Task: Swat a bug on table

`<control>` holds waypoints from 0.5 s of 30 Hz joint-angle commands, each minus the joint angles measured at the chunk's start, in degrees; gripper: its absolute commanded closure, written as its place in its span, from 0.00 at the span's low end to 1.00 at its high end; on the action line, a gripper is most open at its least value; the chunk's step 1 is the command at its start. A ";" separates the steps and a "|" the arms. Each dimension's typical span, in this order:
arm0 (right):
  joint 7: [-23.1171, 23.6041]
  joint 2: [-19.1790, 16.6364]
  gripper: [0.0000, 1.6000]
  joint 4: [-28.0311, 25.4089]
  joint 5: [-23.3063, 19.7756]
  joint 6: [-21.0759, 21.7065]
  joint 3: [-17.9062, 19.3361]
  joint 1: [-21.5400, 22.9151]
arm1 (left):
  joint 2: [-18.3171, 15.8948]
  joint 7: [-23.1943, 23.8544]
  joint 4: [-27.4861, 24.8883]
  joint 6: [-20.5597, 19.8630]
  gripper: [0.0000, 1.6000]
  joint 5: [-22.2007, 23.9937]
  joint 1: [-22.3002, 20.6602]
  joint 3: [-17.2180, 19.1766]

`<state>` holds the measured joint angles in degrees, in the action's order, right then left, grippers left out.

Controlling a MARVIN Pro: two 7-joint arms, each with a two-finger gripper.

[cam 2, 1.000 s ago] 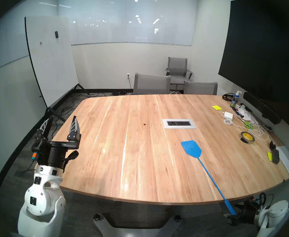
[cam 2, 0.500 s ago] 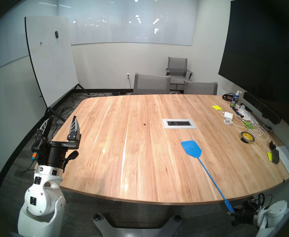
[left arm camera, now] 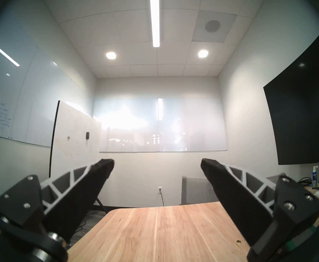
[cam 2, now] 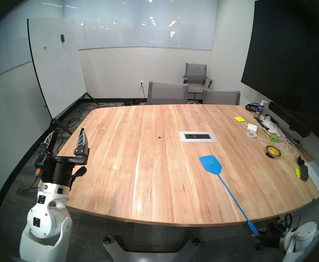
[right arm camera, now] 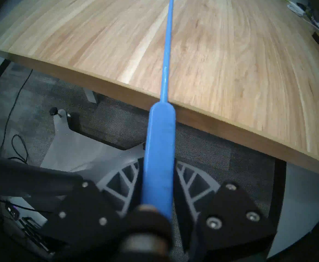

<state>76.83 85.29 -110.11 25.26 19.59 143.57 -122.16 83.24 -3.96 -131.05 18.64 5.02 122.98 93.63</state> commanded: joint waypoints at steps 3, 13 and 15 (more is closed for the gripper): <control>0.08 0.08 0.75 -0.29 -0.15 -0.36 0.21 -0.21 | -0.01 0.05 -1.22 0.07 0.00 -0.02 0.14 -0.08; 0.06 0.14 1.00 -0.12 -0.07 -0.58 0.26 -0.23 | -0.01 0.05 -1.22 0.07 0.00 -0.02 0.14 -0.08; 0.05 0.14 1.00 -0.09 -0.07 -0.62 0.26 -0.24 | -0.01 0.05 -1.22 0.07 0.00 -0.02 0.14 -0.08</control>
<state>76.83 85.33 -109.84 25.23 18.99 143.71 -122.21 83.24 -3.96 -131.05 18.64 5.02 122.98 93.63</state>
